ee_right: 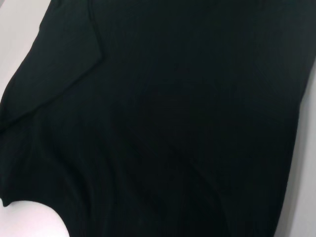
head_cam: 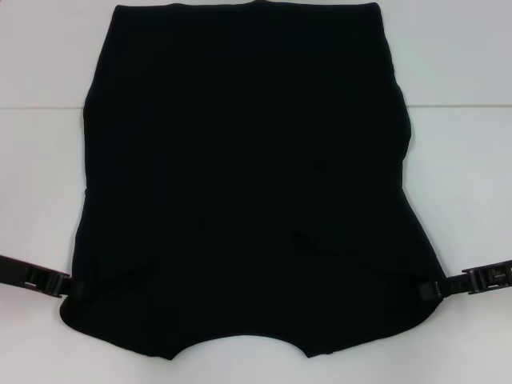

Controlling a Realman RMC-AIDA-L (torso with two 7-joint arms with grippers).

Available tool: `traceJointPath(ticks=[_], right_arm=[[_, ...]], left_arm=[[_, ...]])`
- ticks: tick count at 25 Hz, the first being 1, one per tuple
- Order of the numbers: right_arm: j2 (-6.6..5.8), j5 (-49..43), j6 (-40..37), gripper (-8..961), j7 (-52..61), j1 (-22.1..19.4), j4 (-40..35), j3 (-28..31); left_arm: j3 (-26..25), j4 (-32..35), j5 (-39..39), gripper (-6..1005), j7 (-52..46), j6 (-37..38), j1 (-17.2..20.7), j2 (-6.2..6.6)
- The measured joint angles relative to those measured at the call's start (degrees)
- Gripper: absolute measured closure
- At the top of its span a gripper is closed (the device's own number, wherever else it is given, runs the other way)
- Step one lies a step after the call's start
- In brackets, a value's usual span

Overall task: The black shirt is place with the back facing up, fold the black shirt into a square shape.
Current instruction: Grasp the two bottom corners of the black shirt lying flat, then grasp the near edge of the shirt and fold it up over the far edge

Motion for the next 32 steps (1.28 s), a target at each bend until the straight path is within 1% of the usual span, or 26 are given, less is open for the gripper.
traceJointPath(ticks=[3, 8, 14, 19, 26, 32], right_arm=[[0.22, 0.0, -0.1, 290, -0.5, 0.0, -0.1, 0.0], [0.43, 0.0, 0.0, 549, -1.3, -0.5, -0.3, 0.4], [0.68, 0.3, 0.3, 789, -3.7, -1.2, -0.3, 1.7], [0.78, 0.4, -0.2, 920, -7.2, -2.7, 0.0, 5.4], [0.81, 0.4, -5.3, 920, -13.6, -6.1, 0.1, 11.6], [0.81, 0.4, -9.6, 921, -17.2, -9.0, -0.2, 12.6]], left_arm=[[0.0, 0.0, 0.0, 1000, 0.0, 0.0, 0.0, 0.05], [0.0, 0.0, 0.0, 1001, 0.0, 0.0, 0.0, 0.05], [-0.1, 0.0, 0.0, 1001, -0.2, 0.0, 0.3, -0.01], [-1.4, 0.1, 0.0, 1000, -0.2, 0.8, 0.7, -0.04], [-3.3, 0.6, 0.0, 1000, 0.6, 4.5, 2.2, -0.37], [-6.4, 0.6, -0.1, 1000, 3.6, 10.3, 3.1, -0.38]])
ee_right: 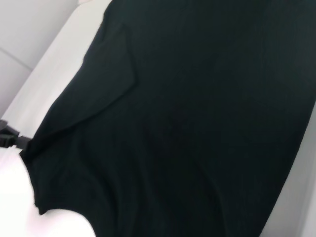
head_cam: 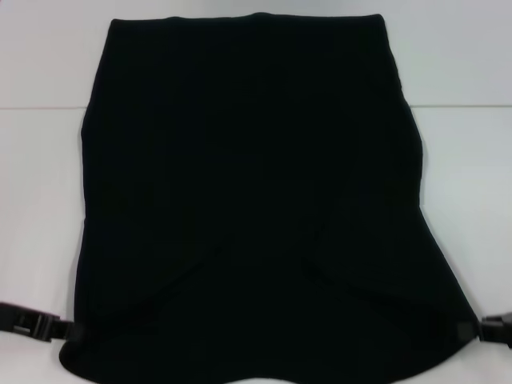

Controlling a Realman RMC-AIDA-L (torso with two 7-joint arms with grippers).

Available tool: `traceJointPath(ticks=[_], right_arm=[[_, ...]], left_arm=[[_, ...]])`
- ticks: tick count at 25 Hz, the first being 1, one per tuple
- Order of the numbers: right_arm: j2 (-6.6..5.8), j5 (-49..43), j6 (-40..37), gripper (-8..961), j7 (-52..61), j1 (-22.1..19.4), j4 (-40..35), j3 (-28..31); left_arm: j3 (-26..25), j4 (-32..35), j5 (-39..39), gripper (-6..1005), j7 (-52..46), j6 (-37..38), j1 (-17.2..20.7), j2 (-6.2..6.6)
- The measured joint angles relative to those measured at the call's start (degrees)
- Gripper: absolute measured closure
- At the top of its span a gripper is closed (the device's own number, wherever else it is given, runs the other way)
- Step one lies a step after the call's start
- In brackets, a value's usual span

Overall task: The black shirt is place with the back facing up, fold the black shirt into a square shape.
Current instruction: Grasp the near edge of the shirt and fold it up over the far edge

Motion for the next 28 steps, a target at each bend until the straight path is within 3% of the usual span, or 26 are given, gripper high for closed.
traceJointPath(ticks=[10, 14, 19, 28], right_arm=[[0.0, -0.2, -5.5, 909, -2.8, -4.0, -0.2, 0.1], [0.07, 0.0, -5.2, 898, -3.0, -3.6, -0.2, 1.1], [0.69, 0.1, -3.7, 885, -3.5, 0.4, 0.0, 4.1], [0.55, 3.5, 3.9, 861, -3.3, 9.6, 0.8, 10.0]], left_arm=[[-2.0, 1.1, 0.0, 1001, 1.2, 6.8, 1.4, -0.04], [-2.0, -0.1, -0.1, 1001, 0.7, 5.9, -0.3, 0.06], [-2.1, -3.4, -0.1, 1001, -0.7, 1.7, -5.1, 1.11], [-2.0, -10.1, -0.6, 1000, -5.1, -12.9, -15.5, 4.5]])
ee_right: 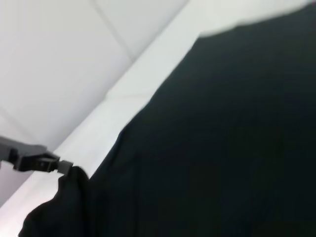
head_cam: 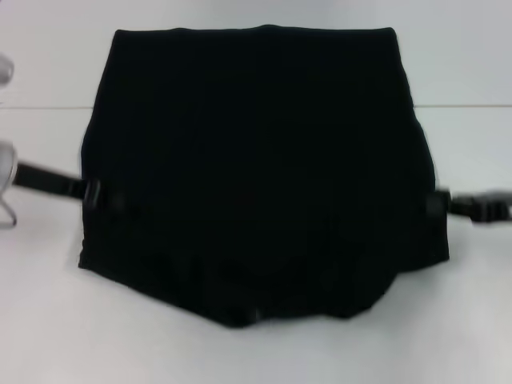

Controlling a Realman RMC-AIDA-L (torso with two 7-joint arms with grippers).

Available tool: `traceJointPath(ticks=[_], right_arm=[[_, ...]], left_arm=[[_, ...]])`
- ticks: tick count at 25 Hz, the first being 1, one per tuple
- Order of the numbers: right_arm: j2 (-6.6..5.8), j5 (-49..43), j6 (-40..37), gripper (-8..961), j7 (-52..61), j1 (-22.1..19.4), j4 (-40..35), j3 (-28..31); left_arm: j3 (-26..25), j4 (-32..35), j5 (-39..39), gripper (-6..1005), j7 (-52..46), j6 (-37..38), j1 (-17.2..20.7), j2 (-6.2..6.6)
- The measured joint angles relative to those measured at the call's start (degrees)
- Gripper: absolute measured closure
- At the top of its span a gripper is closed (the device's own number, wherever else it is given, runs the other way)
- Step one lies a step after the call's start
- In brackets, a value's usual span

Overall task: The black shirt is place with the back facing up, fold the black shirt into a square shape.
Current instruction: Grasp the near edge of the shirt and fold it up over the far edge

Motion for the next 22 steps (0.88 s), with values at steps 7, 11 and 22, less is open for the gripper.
traceJointPath(ticks=[7, 11, 22], right_arm=[[0.04, 1.0, 15.6, 842, 1.4, 6.8, 4.3, -0.5], [0.5, 1.1, 25.5, 831, 1.2, 10.9, 8.1, -0.6], [1.64, 1.7, 42.1, 801, 1.7, 19.1, 11.0, -1.8]], left_arm=[[0.4, -3.2, -2.8, 1000, -3.5, -16.9, -3.1, 0.37], [0.7, -6.8, -4.6, 1001, -3.1, -25.7, -4.7, 0.22], [1.6, -13.5, -5.4, 1000, 0.4, -43.1, -8.8, 0.03]])
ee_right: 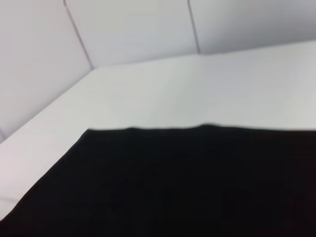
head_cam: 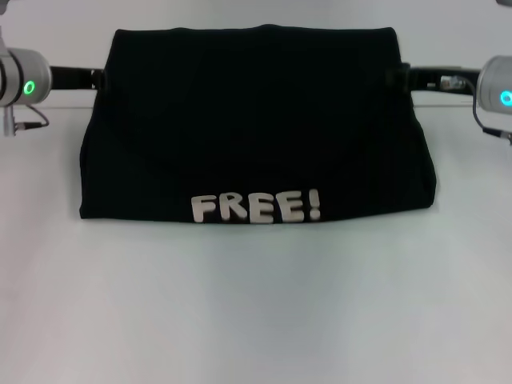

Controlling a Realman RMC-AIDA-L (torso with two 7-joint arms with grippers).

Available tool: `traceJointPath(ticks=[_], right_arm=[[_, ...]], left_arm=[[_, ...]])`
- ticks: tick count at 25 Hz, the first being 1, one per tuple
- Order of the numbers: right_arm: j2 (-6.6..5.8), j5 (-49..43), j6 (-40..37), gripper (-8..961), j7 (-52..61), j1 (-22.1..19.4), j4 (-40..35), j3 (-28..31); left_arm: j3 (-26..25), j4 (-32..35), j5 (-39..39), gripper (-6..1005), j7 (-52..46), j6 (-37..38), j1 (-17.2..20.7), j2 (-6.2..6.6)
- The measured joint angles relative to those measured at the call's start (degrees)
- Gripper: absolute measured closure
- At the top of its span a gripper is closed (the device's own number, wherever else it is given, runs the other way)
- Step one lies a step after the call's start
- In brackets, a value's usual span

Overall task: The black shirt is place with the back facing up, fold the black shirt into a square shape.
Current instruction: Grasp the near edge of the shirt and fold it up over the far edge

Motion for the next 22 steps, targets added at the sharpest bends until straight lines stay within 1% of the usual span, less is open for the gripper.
traceJointPath(ticks=[6, 10, 13, 16, 18, 20, 22], right_arm=[[-0.63, 1.7, 2.4, 785, 0.0, 0.5, 0.0, -1.5], [-0.62, 2.1, 5.2, 774, -0.5, 0.3, 1.7, -1.5], [-0.06, 2.2, 6.8, 766, -1.0, 0.2, 3.1, -1.6], [0.94, 2.3, 8.1, 758, -1.4, 0.1, 3.7, -1.6], [1.36, 2.3, 8.4, 752, -1.3, -0.1, 3.8, -1.6], [1.69, 2.3, 8.6, 747, -1.0, -0.4, 3.9, -1.6], [1.95, 2.3, 8.9, 742, -1.0, -0.6, 3.9, -1.4]], left_arm=[[0.4, -2.9, -1.5, 1000, 2.0, -5.6, -1.6, 0.06], [0.7, -5.4, -2.3, 1000, 3.5, -10.0, -1.9, -0.42], [0.7, -7.5, -3.1, 1000, 5.0, -14.2, -1.9, -1.15], [0.7, -9.3, -3.1, 1001, 6.2, -18.2, -1.9, -2.04], [0.7, -10.1, -3.2, 997, 7.4, -20.5, -1.9, -2.93], [0.7, -10.4, -3.2, 960, 9.0, -22.2, -1.9, -3.68], [0.8, -11.1, -3.2, 923, 10.9, -22.8, -2.0, -4.15]])
